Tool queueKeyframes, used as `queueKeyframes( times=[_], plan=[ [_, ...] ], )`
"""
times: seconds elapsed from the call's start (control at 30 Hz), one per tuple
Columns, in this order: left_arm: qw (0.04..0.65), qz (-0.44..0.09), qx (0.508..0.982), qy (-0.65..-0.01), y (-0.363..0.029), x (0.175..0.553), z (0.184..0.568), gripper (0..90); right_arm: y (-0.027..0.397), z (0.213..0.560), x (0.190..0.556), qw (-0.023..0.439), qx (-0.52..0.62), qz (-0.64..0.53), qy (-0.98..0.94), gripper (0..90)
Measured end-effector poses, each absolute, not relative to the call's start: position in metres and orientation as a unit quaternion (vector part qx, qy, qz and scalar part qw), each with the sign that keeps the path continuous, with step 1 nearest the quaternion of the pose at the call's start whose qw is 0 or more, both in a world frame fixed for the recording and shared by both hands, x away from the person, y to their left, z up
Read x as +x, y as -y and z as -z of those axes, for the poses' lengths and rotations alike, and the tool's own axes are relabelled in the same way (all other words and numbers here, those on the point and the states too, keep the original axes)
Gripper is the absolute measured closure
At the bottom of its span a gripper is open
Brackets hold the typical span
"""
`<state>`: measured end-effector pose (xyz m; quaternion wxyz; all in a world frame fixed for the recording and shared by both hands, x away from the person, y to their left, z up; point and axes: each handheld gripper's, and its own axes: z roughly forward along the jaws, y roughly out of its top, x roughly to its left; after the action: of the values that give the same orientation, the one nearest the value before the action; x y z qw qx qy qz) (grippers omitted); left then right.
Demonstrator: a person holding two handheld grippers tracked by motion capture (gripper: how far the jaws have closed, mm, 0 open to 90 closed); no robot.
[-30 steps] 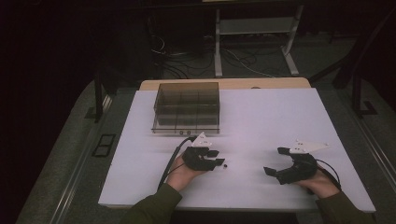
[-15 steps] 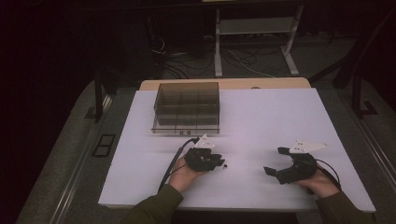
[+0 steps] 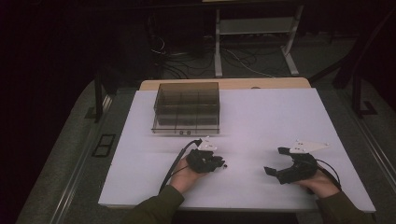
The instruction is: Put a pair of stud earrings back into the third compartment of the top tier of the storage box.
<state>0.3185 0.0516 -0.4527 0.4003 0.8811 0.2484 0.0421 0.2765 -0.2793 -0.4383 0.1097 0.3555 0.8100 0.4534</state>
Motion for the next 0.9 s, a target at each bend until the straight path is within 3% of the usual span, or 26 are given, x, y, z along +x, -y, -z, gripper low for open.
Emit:
queueKeyframes(
  times=[0.9],
  plan=[
    [0.437, -0.042, 0.859, -0.262, -0.096, 0.331, 0.428, 79.4, 0.280, 0.441, 0.276, 0.106, 0.355, -0.451, -0.812, 1.9]
  ],
)
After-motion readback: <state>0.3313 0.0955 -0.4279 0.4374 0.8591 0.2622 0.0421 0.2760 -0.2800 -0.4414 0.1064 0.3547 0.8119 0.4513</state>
